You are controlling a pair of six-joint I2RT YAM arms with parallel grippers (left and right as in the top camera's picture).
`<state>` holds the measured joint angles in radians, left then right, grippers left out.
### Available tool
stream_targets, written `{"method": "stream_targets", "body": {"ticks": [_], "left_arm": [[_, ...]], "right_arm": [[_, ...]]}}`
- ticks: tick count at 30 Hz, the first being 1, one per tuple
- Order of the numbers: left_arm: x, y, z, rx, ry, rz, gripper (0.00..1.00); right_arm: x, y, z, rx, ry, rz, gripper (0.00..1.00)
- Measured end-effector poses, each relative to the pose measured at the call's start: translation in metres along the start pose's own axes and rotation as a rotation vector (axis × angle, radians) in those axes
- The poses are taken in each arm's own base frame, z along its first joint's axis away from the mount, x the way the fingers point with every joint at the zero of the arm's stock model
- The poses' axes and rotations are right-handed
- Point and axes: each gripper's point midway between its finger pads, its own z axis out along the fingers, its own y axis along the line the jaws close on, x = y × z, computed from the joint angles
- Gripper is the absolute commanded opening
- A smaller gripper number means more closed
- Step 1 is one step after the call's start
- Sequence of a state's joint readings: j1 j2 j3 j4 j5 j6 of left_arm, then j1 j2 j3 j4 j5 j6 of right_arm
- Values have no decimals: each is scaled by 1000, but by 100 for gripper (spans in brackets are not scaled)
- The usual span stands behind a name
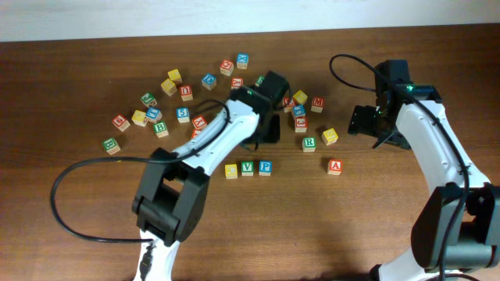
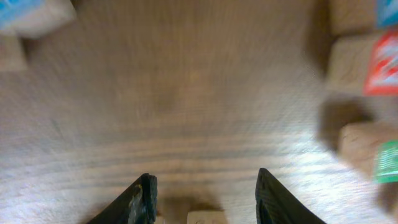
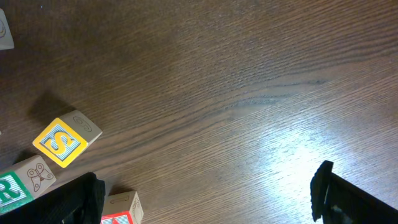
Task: Spell out CVPR
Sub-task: 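Set the P block right of the V block and open left gripper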
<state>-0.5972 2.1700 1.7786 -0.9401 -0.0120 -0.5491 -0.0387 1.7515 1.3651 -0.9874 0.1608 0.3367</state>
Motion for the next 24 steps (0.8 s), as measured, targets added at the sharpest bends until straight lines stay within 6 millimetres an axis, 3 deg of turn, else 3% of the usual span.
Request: {"method": "stream_targets", "body": {"ticks": [3,7,8,9,10,13,14,15,18,20,24], "left_arm": [[-31,6,-27,20,-55,-32,43],[-66,55,-62,-2,-81,-147,45],[-72,81,-67,-22,-74,-199,61],[-75,106,-68,-42,-61,-248,99],[-74,136,-70,-69,-37,-303,99],[-76,174,-72,-95,-26,-376,99],[-77,204,-75,-112,-24,-440,99],[-76,219,-77,-123,-19,-470,99],[-73,242,-79,-136,-9,-520,99],[-72,256,-81,-143,-10,-549,99],[-72,262,-82,-145,-12,-562,99]], "right_arm": [[0,0,0,0,0,0,98],[0,0,0,0,0,0,98],[0,0,0,0,0,0,98],[0,0,0,0,0,0,98],[0,0,0,0,0,0,98],[-1,0,0,-1,-3,1,98],[-6,2,0,-8,-25,5,98],[-11,4,0,-16,-45,8,98],[-5,14,-1,-77,-13,5,98],[0,32,-3,-184,18,3,98],[9,66,-13,-378,76,-2,98]]}}
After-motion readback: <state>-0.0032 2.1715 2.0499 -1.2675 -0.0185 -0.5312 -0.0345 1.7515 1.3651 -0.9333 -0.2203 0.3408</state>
